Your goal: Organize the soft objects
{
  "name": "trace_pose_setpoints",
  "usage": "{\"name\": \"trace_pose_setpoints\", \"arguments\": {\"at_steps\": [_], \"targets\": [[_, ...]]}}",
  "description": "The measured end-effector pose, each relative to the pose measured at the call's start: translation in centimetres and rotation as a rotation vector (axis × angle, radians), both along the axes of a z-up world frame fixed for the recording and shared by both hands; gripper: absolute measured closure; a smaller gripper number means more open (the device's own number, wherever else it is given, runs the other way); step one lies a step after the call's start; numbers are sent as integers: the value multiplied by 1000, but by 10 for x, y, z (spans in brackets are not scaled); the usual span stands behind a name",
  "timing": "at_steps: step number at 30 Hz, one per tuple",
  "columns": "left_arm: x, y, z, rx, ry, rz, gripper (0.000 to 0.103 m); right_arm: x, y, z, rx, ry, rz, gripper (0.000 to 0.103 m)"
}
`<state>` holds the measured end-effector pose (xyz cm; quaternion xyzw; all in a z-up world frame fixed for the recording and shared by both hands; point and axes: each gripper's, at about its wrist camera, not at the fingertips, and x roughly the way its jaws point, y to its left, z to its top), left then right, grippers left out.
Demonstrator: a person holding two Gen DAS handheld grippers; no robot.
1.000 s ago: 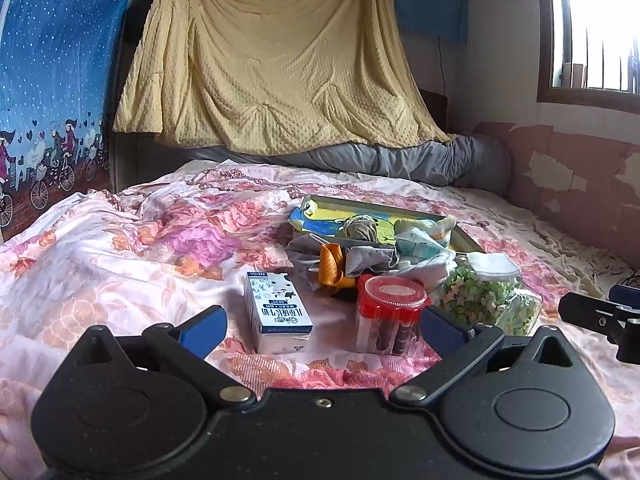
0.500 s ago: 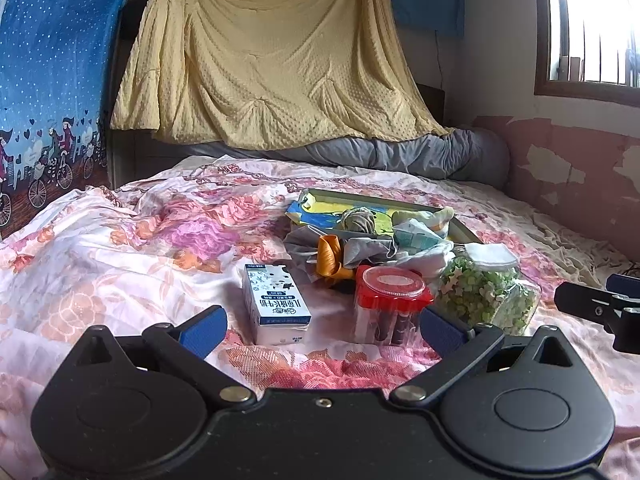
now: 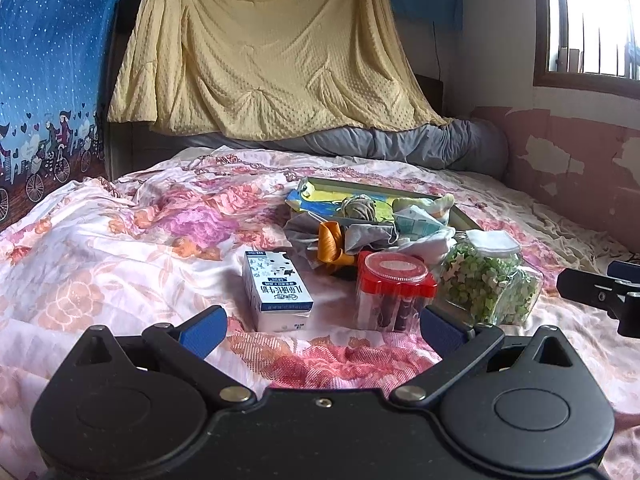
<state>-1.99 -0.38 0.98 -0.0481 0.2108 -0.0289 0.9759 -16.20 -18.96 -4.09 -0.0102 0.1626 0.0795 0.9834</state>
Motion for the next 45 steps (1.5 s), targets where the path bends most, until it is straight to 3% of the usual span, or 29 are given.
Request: {"name": "trace_pose_setpoints", "arguments": {"at_steps": [16,22,25,37,40,45], "targets": [[8,-2,1,11,21,-39,1,7,-5,0,4,16,-8,0],[28,-7,9,44,27,-78,1,22,-7,5,-50,7,3,0],[46,-14,16,77,10,-123,1,35,-10,10,-90,-15,-3,0],[138,-62,23,238,-23,-385,1,103,-28,8,-92,29,1,1],[158,-74,22,294,-18,-444,1,120,-34,7,-79,52,13,8],[180,-91,21,377,14,-542,10,138,-36,2,-65,105,57,25]]}}
